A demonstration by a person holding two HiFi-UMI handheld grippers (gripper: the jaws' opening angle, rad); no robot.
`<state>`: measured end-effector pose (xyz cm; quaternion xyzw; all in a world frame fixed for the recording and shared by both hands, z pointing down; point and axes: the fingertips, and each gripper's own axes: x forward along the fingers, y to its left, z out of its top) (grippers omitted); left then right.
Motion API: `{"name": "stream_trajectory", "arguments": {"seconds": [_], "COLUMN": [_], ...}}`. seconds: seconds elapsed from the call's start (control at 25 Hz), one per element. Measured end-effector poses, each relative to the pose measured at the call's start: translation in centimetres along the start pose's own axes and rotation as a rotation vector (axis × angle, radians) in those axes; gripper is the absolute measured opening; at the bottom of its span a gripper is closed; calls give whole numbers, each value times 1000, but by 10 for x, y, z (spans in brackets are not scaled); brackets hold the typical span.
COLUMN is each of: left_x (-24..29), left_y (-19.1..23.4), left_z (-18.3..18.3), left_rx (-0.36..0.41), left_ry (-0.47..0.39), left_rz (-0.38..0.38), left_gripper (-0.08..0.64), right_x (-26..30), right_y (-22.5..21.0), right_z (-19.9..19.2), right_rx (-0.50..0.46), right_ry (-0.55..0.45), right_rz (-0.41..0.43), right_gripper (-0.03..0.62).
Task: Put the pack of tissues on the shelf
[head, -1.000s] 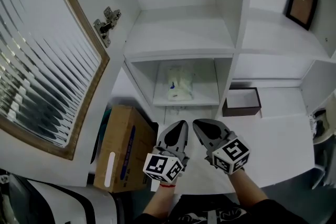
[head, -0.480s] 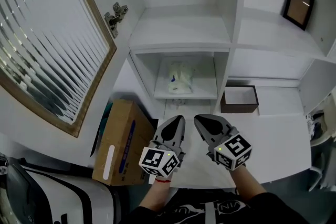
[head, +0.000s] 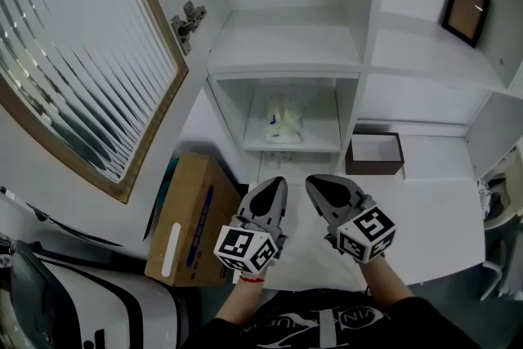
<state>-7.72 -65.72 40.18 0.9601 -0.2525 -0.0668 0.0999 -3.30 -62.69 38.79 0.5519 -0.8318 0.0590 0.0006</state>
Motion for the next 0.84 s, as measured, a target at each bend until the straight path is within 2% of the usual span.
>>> {"name": "stream_trajectory", "arguments": {"seconds": [0.84], "left_x": [-6], "left_y": [-1], "left_z": [-11], "left_rx": [-24], "left_ry": [33], "left_rz": [-2], "left_gripper": [6], "right_x": [4], "right_y": [8], "right_z": [-15], "right_rx": [23], "right_ry": [44], "right_rz": [27], "right_gripper": [5]}}
